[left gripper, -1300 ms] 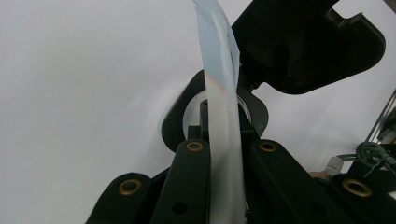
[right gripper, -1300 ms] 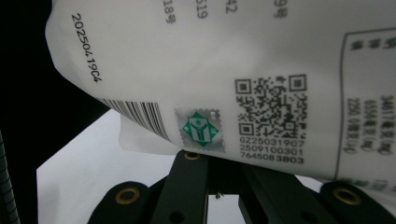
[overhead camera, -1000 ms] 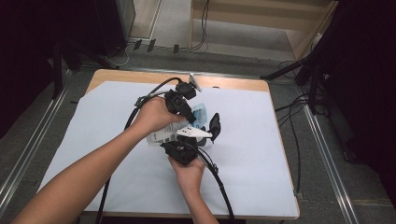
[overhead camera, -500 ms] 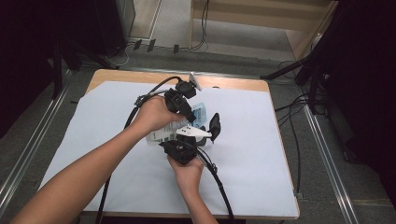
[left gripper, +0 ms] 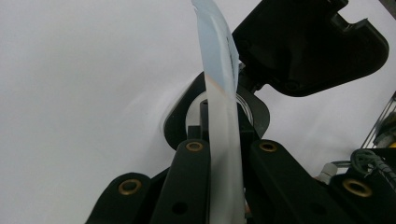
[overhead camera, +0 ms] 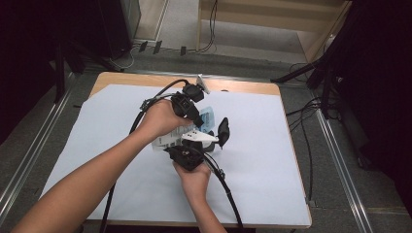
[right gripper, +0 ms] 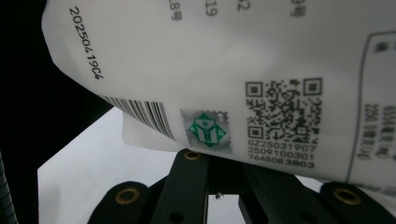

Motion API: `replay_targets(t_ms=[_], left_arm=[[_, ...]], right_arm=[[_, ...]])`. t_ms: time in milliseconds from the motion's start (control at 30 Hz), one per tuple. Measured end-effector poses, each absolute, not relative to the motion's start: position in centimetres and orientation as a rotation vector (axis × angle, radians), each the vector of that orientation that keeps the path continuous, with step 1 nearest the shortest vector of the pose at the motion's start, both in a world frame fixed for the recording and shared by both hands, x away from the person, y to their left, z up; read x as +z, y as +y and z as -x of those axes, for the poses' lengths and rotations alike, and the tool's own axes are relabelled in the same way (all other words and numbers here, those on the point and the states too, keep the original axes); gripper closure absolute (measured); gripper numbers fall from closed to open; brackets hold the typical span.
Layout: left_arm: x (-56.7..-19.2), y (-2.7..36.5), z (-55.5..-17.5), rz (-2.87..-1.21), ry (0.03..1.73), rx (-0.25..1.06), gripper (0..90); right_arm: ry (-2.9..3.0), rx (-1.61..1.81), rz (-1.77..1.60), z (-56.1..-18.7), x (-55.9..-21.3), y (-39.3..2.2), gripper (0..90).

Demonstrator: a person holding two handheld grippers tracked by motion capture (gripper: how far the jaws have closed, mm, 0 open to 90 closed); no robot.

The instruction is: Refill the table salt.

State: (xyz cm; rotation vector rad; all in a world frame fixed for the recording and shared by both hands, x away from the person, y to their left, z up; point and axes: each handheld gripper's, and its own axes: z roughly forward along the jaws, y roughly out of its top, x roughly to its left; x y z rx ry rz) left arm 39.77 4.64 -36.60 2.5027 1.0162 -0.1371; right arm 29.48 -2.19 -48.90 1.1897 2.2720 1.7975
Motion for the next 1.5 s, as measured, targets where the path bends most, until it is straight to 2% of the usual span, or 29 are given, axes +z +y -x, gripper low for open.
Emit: replay_targets(t_ms=[1500], left_arm=[[-36.11, 4.07, -39.83, -2.524, 1.026, -0.128, 89.9]], right_arm=[[2.28, 1.798, -1.167, -29.61, -48.5, -2.06, 90.0]])
